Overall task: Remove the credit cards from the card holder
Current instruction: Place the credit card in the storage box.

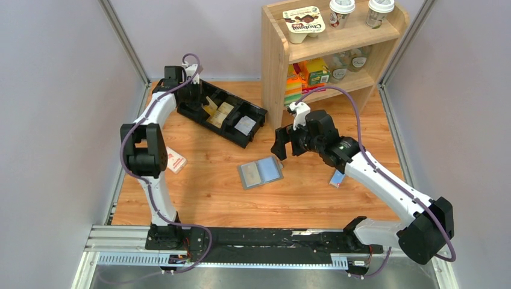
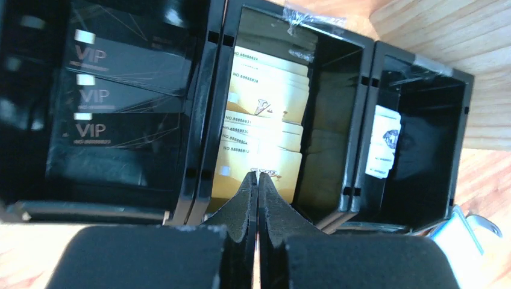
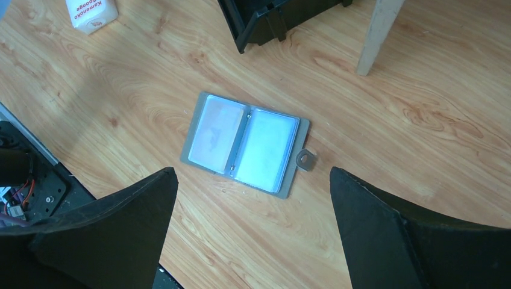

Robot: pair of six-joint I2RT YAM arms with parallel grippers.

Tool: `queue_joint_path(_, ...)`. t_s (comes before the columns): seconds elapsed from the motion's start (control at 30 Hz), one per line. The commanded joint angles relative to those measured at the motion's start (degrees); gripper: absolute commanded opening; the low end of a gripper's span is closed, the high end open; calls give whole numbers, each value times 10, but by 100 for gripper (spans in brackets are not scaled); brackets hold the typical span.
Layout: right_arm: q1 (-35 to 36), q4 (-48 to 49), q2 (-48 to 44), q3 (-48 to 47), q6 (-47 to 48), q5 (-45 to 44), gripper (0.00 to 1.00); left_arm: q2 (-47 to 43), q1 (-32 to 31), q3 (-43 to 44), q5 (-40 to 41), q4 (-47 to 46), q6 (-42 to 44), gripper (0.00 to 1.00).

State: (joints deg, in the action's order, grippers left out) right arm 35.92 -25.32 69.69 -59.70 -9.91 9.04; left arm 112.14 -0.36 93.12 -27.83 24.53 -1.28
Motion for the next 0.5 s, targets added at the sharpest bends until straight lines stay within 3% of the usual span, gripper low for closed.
queue_joint_path(0.0,-2,39,0,0,-12,27,100,62,0,77,-54,53,11,1)
queue_joint_path(0.23,-2,68,16,12,-14,65,100,120,-23,112,-71,78,25,4)
queue_joint_path(0.3,-2,67,21,10,-13,65,100,121,-23,116,-57,94,28,10)
queue_joint_path(0.4,-2,69,26,11,-13,63,100,100,-22,104,-14,102,29,33)
queue_joint_path(0.47,-2,70,31,13,-14,63,100,81,-23,101,17,106,30,40)
